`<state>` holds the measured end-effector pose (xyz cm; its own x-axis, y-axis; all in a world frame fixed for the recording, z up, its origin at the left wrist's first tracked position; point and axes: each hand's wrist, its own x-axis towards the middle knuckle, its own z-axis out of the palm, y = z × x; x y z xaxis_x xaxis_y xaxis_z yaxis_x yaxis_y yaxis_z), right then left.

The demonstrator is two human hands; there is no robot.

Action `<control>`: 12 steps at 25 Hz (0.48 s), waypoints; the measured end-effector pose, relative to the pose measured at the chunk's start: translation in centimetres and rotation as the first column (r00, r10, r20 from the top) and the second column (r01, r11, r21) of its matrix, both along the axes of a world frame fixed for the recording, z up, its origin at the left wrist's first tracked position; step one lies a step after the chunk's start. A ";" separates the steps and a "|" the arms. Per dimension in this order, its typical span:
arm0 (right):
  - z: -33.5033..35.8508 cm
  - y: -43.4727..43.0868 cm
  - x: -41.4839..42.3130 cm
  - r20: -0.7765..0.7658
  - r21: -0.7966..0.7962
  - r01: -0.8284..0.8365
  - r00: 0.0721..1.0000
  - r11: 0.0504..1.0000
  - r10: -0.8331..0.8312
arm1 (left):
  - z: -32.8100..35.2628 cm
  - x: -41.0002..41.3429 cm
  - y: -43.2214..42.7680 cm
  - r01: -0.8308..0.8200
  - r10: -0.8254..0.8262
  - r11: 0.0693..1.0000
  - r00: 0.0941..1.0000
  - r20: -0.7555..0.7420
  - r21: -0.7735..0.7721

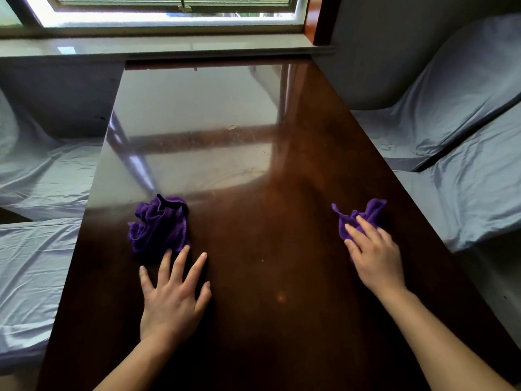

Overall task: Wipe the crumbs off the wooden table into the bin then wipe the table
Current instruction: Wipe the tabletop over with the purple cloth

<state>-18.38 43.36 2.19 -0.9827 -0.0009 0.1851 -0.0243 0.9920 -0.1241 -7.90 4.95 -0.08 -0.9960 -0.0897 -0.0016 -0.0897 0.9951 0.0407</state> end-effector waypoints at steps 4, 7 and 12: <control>-1.1 -5.1 6.5 -0.119 -0.090 -0.021 0.993 0.996 0.011 | -0.1 0.1 0.2 -0.007 0.007 1.000 1.000 0.004 -0.011; -1.9 -11.0 12.4 -0.110 -0.181 -0.227 0.972 0.957 0.210 | 0.0 0.0 0.2 -0.003 0.003 1.000 1.000 0.004 -0.010; -1.9 -9.5 13.6 -0.145 -0.056 -0.585 0.807 0.809 0.573 | 0.1 0.1 0.1 -0.013 0.013 1.000 1.000 -0.001 0.010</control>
<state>-4.78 33.84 0.28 -0.7763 -0.5401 0.3250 -0.6104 0.7727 -0.1743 -7.81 5.06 0.06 -0.9947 -0.1028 -0.0019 -0.1027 0.9934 0.0511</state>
